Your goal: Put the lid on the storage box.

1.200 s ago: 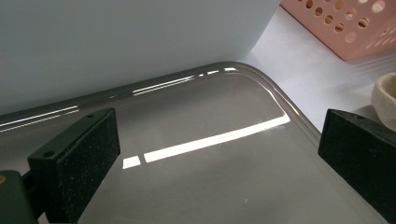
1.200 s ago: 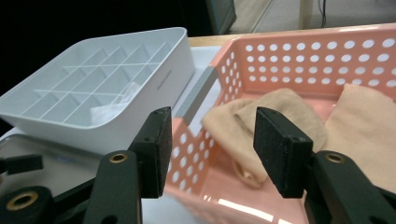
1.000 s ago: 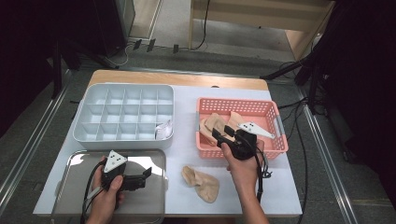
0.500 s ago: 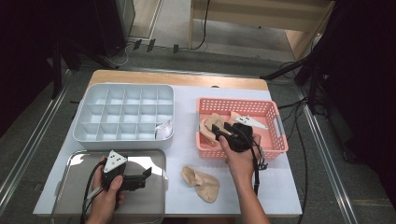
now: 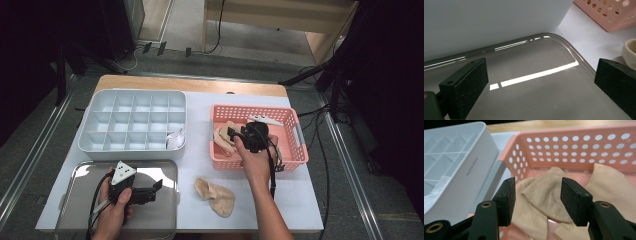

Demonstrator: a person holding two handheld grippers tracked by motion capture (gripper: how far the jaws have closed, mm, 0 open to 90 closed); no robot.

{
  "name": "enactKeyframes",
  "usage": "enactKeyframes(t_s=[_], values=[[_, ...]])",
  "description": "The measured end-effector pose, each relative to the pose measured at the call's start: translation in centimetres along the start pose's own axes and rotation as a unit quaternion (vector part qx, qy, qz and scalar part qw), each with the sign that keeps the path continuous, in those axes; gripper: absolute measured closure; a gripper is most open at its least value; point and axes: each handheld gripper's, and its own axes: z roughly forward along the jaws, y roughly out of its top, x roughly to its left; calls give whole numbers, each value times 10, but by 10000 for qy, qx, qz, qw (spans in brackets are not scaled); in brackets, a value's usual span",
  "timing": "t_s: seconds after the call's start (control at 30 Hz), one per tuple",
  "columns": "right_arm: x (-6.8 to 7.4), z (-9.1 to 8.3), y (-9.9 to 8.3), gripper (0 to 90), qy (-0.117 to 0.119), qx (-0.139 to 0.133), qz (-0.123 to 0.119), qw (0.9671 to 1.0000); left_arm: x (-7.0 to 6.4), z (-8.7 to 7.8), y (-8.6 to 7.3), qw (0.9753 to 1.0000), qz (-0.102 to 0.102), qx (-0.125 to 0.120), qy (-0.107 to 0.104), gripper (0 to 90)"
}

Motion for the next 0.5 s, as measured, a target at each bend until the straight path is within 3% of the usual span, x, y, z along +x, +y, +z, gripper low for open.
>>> enactKeyframes(t_s=[0.23, 0.43, 0.5], values=[[1, 19, 13, 447, -186, 538, 158, 9983, 0, 0, 0, 10000, -13, 8, -10, 0], [2, 40, 20, 392, -375, 1015, 277, 9937, 0, 0, 0, 10000, -11, 6, -16, 0], [0, 46, 23, 378, -439, 1271, 334, 9904, 0, 0, 0, 10000, -3, 15, -16, 0]])
